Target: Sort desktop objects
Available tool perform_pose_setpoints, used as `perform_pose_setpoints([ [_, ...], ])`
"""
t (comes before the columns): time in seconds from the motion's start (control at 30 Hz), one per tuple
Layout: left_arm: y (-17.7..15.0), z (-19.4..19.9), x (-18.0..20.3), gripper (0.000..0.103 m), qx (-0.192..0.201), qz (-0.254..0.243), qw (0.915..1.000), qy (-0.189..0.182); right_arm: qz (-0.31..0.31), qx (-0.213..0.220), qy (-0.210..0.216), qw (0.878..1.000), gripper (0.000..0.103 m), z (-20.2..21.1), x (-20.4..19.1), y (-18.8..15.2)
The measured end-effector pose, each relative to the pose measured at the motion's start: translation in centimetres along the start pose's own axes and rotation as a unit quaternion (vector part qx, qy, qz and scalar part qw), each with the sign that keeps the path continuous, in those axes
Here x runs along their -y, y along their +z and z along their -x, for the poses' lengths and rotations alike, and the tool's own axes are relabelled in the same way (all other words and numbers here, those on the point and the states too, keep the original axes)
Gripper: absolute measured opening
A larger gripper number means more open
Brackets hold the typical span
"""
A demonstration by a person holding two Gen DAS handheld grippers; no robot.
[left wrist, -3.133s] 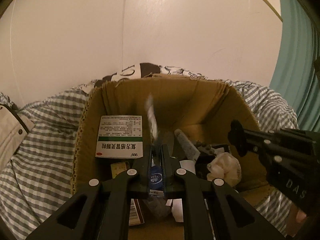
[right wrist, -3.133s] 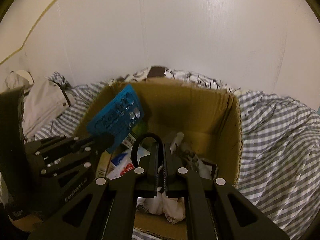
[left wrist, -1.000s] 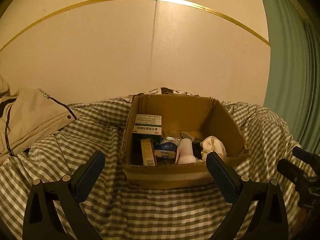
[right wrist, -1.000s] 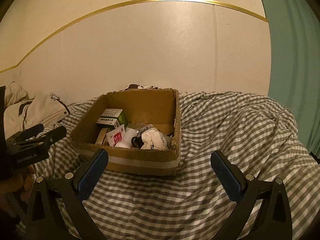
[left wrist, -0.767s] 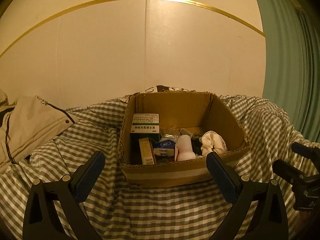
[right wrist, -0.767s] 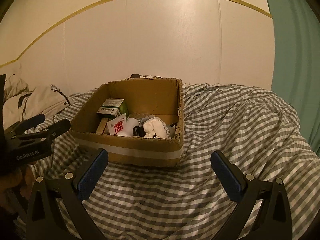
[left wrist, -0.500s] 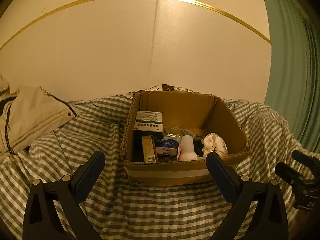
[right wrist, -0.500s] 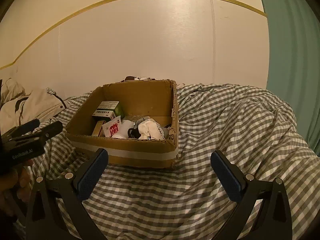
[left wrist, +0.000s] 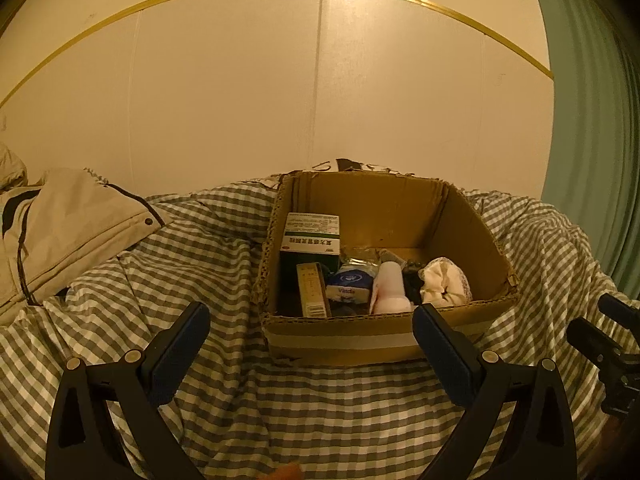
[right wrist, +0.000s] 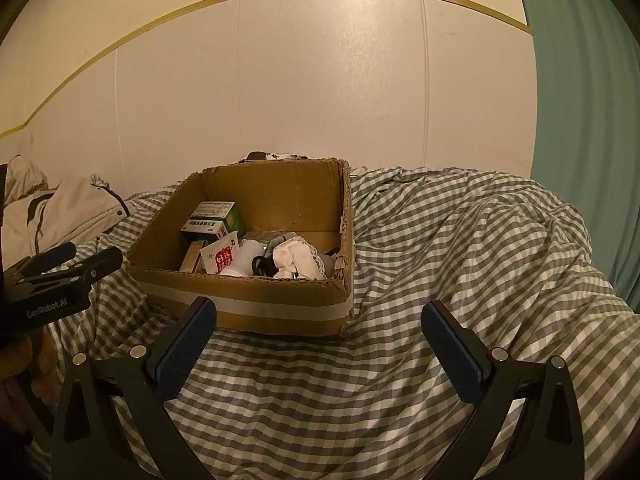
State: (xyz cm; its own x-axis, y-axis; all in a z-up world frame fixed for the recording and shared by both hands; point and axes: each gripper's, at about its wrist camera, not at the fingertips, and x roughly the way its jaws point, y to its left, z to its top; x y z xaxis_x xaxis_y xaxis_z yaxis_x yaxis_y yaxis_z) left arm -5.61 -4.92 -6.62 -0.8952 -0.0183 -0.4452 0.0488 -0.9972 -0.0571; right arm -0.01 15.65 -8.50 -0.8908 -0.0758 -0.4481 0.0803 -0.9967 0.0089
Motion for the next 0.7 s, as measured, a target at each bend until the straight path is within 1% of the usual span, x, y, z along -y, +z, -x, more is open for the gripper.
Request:
perform_pose_setpoints([
  [0.13, 0.04, -0.09, -0.18, 0.103, -0.002, 0.004, 1.0, -0.004, 0.001, -0.001, 0.0, 1.0, 0.103, 0.02, -0.07, -0.02],
  [0.4, 0.01, 0.04, 0.3, 0.103, 0.003, -0.008, 1.0, -0.002, 0.003, 0.0, 0.0, 1.0, 0.103, -0.02, -0.14, -0.02],
  [0.53, -0.06, -0.63, 0.28, 0.103, -0.015, -0.005, 0.9999, -0.001, 0.004, -0.005, 0.005, 1.0, 0.103, -0.21, -0.17, -0.12],
  [0.7, -0.25, -0.9, 0.15, 0.103, -0.013, -0.003, 0.9999, -0.001, 0.008, -0.005, 0.007, 1.0, 0.103, -0.33, -0.21, -0.17],
])
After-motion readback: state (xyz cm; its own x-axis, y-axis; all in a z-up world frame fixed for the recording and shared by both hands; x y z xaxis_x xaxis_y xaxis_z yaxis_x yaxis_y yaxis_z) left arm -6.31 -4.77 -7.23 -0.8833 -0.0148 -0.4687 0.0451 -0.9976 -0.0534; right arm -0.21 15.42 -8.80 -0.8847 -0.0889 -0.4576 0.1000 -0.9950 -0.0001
